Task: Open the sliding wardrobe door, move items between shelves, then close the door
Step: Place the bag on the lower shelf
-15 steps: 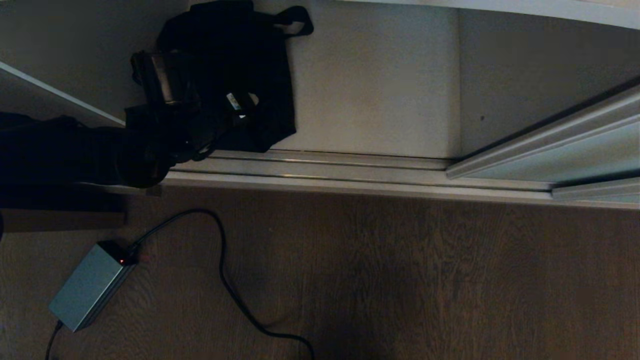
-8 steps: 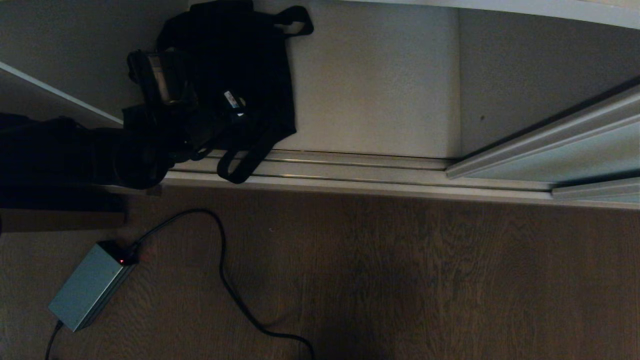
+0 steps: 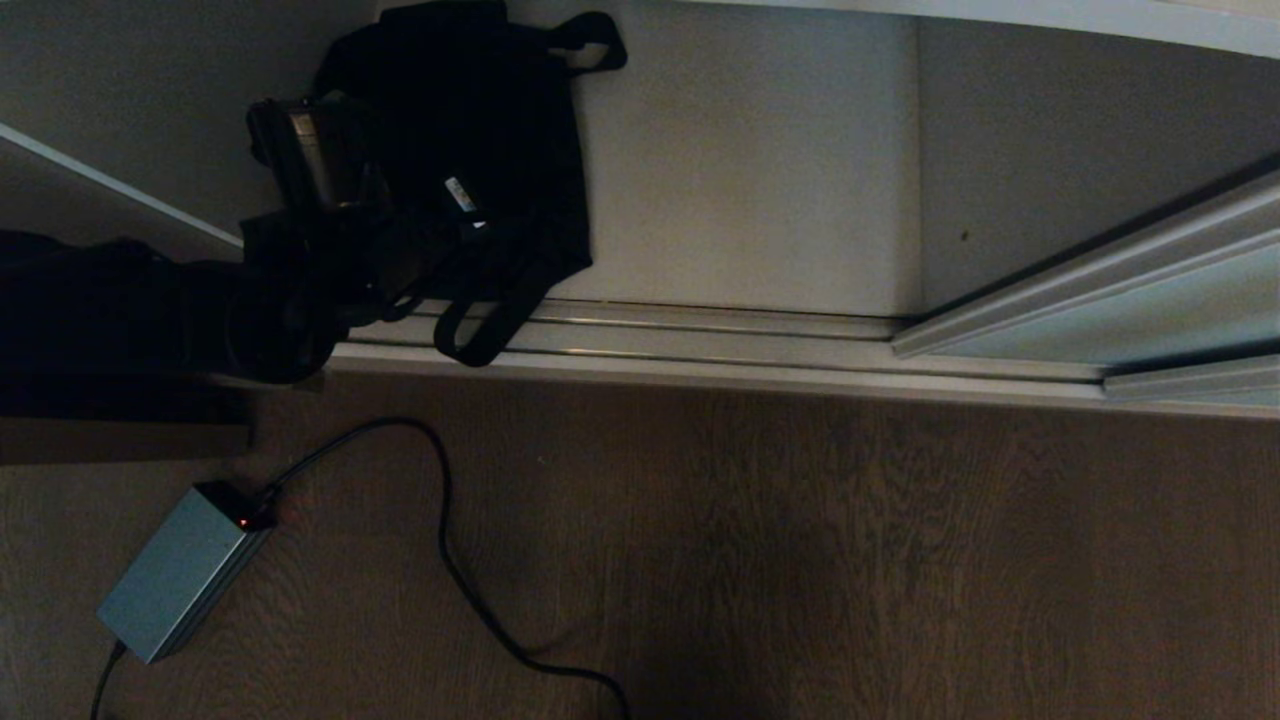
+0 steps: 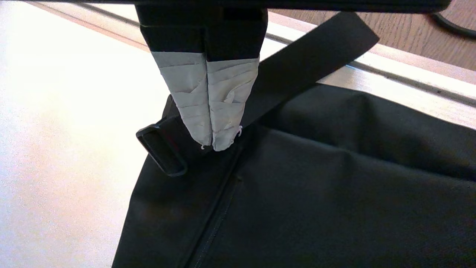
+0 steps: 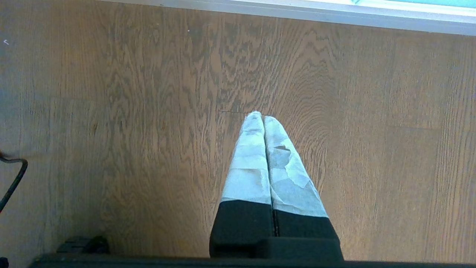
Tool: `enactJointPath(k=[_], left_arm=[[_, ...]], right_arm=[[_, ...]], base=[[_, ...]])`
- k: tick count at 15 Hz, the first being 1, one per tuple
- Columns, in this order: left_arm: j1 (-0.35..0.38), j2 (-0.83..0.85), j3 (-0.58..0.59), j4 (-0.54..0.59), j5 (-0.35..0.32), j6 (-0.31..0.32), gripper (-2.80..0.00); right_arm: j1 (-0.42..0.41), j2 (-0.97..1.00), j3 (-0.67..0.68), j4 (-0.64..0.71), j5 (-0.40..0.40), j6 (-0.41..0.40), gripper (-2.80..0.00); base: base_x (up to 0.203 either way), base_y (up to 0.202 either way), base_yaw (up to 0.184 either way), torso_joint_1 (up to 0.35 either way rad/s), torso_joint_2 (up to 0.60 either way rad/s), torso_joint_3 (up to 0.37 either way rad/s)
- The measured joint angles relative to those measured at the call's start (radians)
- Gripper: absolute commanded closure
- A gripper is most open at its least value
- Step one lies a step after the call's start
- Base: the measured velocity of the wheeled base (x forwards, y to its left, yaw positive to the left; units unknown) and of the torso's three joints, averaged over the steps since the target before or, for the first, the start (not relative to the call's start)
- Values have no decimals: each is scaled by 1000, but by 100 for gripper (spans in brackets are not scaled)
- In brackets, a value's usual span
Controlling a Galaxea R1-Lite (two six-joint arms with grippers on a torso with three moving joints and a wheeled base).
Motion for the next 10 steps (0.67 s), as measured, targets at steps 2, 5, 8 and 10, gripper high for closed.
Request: enactJointPath(k=[2,5,8,10], left_arm=[[0,-1,8,3,-3,0,0],[-1,0,17,0,-2,1,0],[-1,10,20,11,-5,0,0],[-1,16,18,24,-8,-1,0]], right_arm=[[0,0,0,0,0,0,0],[0,0,0,0,0,0,0],[0,0,0,0,0,0,0],[0,0,0,0,0,0,0]], base=[[0,0,0,0,0,0],[0,0,0,0,0,0],[0,0,0,0,0,0],[0,0,0,0,0,0]])
